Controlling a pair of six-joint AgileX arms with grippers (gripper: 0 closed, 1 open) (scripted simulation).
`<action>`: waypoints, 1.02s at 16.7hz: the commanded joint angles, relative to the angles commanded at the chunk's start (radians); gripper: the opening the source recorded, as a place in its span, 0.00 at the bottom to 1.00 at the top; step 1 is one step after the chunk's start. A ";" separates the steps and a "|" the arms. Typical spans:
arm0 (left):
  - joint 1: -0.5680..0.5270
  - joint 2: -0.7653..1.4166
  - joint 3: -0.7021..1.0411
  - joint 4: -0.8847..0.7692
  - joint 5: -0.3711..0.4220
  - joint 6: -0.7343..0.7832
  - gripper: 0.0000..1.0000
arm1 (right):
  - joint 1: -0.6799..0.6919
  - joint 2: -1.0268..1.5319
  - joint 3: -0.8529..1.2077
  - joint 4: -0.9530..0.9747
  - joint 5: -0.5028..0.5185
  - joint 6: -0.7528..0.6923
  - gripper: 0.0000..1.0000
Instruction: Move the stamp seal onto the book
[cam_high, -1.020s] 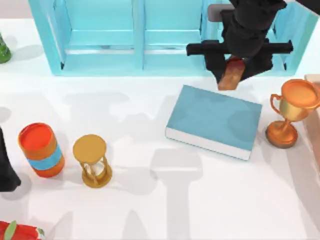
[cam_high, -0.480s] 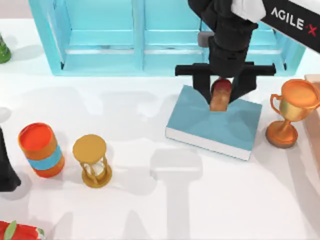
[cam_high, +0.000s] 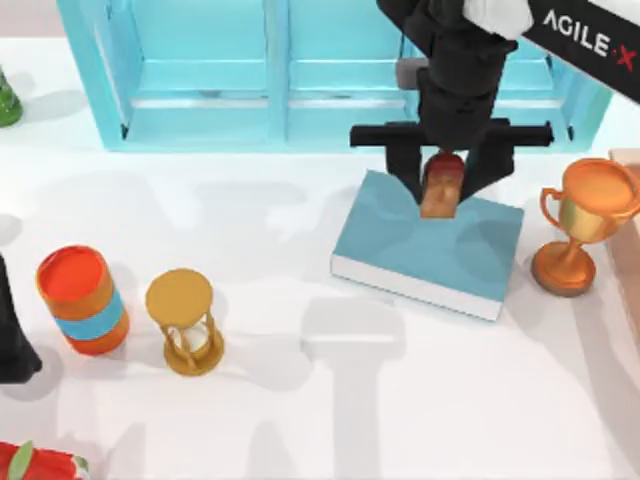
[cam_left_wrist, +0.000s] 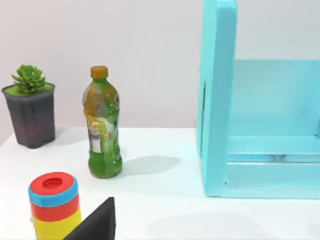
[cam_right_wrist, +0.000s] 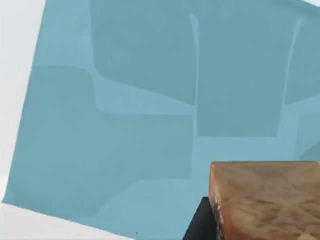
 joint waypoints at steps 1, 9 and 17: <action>0.000 0.000 0.000 0.000 0.000 0.000 1.00 | 0.000 -0.001 -0.002 0.001 -0.001 0.000 0.00; 0.000 0.000 0.000 0.000 0.000 0.000 1.00 | 0.000 -0.001 -0.002 0.001 -0.001 0.000 0.38; 0.000 0.000 0.000 0.000 0.000 0.000 1.00 | 0.000 -0.001 -0.002 0.001 -0.001 0.000 0.98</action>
